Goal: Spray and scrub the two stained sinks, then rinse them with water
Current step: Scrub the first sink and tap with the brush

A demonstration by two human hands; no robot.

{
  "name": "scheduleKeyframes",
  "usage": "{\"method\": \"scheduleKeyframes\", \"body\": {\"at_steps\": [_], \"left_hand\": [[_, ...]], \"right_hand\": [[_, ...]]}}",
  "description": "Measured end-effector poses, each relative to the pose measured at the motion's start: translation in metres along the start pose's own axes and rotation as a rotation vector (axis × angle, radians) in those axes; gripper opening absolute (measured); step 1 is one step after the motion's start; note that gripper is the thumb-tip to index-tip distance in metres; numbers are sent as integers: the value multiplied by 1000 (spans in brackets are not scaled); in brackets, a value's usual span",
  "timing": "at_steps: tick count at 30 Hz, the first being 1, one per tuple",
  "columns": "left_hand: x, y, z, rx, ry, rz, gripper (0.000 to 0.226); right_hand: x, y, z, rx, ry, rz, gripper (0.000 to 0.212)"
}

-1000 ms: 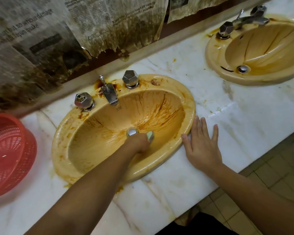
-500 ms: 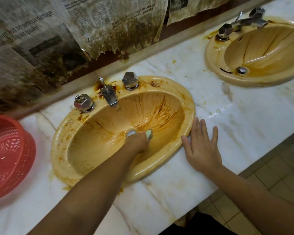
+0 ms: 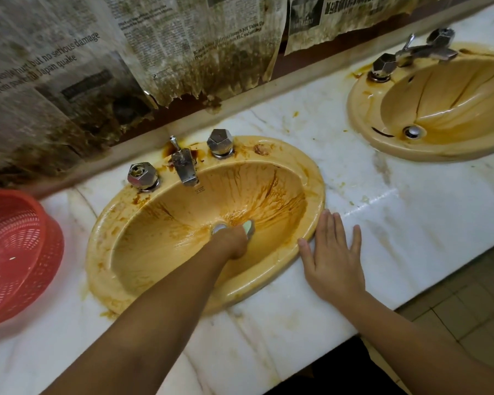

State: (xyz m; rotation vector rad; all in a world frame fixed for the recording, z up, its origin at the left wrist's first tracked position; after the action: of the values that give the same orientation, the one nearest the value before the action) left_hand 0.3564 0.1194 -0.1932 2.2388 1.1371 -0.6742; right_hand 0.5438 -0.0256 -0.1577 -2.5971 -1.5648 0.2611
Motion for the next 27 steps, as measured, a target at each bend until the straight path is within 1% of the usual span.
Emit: {"method": "scheduleKeyframes", "body": {"at_steps": [1,2,4,6,7,8,10,11,12,14,15,16,19,20,23,25,27], "left_hand": [[6,16,-6,-61,35,37,48],[13,31,-11,-171,61,82,48],[14,50,-20,-426,51,129,45],[4,47,-20,-655,16,131,33],[-2,39,-16,-704,-16,97,31],[-7,28,-7,-692,-44,39,30],[-17,7,6,-515,-97,-107,32],[-17,0,10,-414,-87,-181,38],[-13,-4,12,-349,-51,-253,44],[2,6,5,-370,52,-350,53],[11,20,-3,-426,77,-333,53],[19,35,-10,-490,97,-278,49],[19,57,-18,-767,139,-164,30],[11,58,-17,-812,138,-137,28],[-4,51,-5,-817,167,-97,29],[-8,52,-2,-821,244,-84,30],[-10,56,-4,-782,317,-71,45]], "right_hand": [[1,1,0,12,-1,-6,84],[2,3,-1,29,-11,-21,85],[12,10,-4,71,-48,-88,88],[29,18,-9,105,-77,-177,86],[41,23,-11,114,-92,-218,84],[54,27,-12,121,-104,-255,83],[83,30,-15,130,-123,-318,83],[98,30,-16,133,-135,-347,84],[112,29,-17,131,-145,-376,84],[137,27,-17,113,-151,-443,85],[147,26,-18,100,-148,-481,85],[156,25,-18,86,-146,-521,85],[168,22,-20,50,-132,-606,84],[169,22,-21,38,-122,-616,83],[167,21,-24,46,-108,-622,81],[166,21,-25,58,-99,-631,80],[167,21,-25,55,-81,-641,80]]}}
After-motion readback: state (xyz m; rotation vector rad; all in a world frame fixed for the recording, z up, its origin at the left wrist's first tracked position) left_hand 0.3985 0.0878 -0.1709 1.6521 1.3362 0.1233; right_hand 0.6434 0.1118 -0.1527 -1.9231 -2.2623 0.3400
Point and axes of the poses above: each hand's wrist, its own x-axis towards the middle knuckle, its own z-axis out of the palm, y = z × x, the point moved 4 cm from there along x, towards the middle knuckle, and after that the axes turned 10 degrees about z, right-handed, at the moved point
